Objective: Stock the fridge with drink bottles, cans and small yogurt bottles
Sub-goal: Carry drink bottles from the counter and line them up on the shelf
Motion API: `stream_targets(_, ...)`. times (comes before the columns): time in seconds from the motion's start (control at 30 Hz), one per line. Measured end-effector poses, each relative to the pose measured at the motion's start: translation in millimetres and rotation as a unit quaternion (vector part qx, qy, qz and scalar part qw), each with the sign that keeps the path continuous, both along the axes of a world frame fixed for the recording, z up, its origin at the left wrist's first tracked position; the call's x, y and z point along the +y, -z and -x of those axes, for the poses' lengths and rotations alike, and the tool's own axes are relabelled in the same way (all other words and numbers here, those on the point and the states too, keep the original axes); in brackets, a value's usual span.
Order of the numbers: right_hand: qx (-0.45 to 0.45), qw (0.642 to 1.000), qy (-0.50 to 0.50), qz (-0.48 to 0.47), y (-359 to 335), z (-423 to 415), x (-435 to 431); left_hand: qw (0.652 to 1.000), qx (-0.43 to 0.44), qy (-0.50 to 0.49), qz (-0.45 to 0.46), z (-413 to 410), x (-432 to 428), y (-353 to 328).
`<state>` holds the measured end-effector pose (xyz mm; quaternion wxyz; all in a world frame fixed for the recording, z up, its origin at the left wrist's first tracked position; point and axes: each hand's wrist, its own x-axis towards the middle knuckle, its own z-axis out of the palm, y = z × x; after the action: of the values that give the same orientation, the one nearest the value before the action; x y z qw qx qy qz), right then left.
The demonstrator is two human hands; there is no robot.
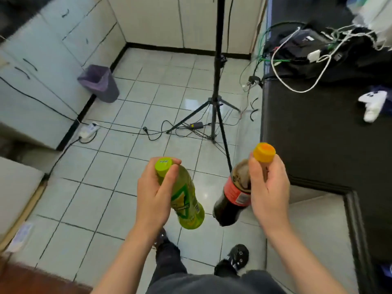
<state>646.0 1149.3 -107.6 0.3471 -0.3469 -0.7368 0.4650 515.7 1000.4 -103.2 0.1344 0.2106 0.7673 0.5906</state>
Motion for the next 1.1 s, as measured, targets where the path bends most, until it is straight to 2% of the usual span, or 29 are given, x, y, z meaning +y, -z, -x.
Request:
stream_targets(0.27,-0.052,0.98,-0.19,-0.023,17,163,-134,0.98,-0.018,-0.197,0.016,124,-176,21)
stream_targets(0.4,-0.039,0.966,-0.254,-0.031,18,240,-201,0.962,0.016,-0.274,0.007,176,-258,22)
stream_targets(0.63,-0.017,0.926,-0.371,-0.065,-3,353,-304,0.921,0.013,-0.388,-0.001,231,-371,19)
stream_targets(0.7,-0.036,0.899,-0.428,-0.082,1,385,-333,0.902,-0.004,-0.431,-0.003,237,-401,27)
stream_targets(0.9,-0.093,0.813,-0.566,-0.103,35,481,-430,0.804,-0.056,-0.592,0.02,251,-487,63)
stream_targets(1.1,-0.09,0.751,-0.651,-0.066,56,605,-538,0.735,-0.072,-0.671,0.063,330,-569,79)
